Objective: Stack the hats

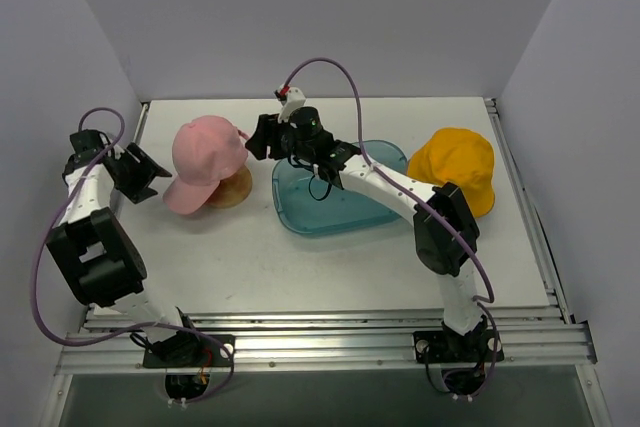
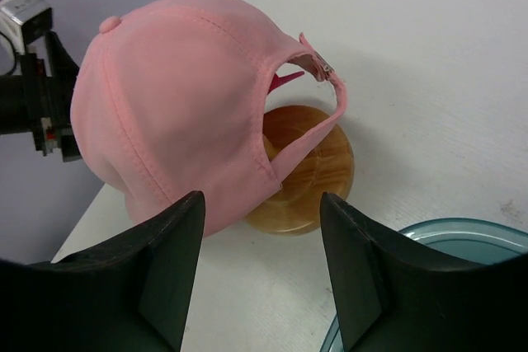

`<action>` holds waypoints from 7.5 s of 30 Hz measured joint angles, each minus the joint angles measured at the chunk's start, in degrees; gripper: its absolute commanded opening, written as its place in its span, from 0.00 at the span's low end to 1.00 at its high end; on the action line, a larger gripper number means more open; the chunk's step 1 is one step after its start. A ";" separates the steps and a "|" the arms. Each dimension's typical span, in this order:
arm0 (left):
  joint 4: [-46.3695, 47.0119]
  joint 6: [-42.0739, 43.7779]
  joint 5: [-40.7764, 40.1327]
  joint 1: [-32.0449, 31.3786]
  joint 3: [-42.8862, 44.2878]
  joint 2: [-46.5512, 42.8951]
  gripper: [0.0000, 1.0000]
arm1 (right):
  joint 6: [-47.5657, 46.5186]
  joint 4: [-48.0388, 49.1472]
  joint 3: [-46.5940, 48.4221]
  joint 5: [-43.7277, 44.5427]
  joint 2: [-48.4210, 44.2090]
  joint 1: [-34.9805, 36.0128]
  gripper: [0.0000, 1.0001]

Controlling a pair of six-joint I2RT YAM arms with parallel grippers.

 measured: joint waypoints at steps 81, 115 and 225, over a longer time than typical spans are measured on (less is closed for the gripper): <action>8.33 -8.79 -8.11 -15.93 7.72 -16.50 0.69 | 12.22 2.69 13.29 -4.37 13.14 -2.67 0.38; 12.98 -6.69 -18.40 -21.53 -6.99 -22.84 0.02 | 7.41 3.26 10.38 -7.67 13.14 -3.82 0.44; -3.23 1.33 -18.58 -22.16 11.58 -14.36 0.02 | 6.91 5.79 6.32 -9.77 11.54 -3.69 0.25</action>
